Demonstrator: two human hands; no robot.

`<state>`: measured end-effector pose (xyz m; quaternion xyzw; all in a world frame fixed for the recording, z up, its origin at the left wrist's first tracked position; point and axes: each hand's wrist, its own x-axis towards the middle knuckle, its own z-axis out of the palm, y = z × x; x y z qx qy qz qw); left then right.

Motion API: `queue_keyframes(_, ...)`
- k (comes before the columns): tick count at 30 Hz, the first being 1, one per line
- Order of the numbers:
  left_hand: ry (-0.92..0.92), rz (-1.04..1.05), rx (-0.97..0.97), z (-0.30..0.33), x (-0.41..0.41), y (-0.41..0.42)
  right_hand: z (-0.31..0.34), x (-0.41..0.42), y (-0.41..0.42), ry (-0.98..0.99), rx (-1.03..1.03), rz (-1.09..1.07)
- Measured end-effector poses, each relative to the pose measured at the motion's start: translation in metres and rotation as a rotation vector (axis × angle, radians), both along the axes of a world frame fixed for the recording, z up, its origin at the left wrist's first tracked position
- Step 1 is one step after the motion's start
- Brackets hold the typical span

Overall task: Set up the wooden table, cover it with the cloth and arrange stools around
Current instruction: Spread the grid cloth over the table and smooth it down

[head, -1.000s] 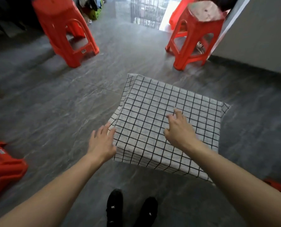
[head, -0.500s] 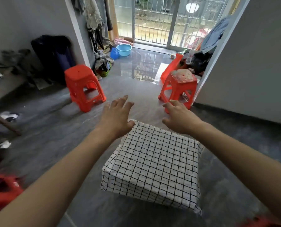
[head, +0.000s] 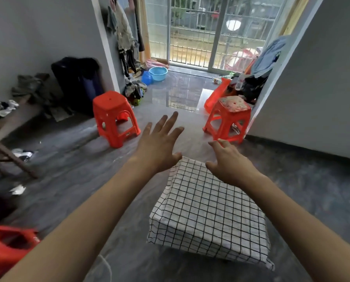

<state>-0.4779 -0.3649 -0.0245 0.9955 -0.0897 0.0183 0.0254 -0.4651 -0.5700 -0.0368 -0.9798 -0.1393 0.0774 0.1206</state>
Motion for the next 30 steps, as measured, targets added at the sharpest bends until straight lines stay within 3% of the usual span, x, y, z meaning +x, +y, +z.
queue_keyframes(6, -0.067, -0.050, 0.003, 0.006, -0.021, 0.094, -0.005, -0.009, 0.097, -0.037, 0.064, 0.006)
queue_keyframes(16, -0.009, -0.080, -0.005, -0.007, 0.002, 0.200, -0.028, 0.011, 0.195, -0.116, 0.083, -0.038)
queue_keyframes(23, 0.038, -0.141, 0.003, -0.026, 0.071, 0.232, -0.058, 0.082, 0.213, -0.114, 0.151, -0.148)
queue_keyframes(30, 0.071, -0.209, 0.092, -0.026, 0.209, 0.264, -0.104, 0.190, 0.213, 0.005, 0.167, -0.292)
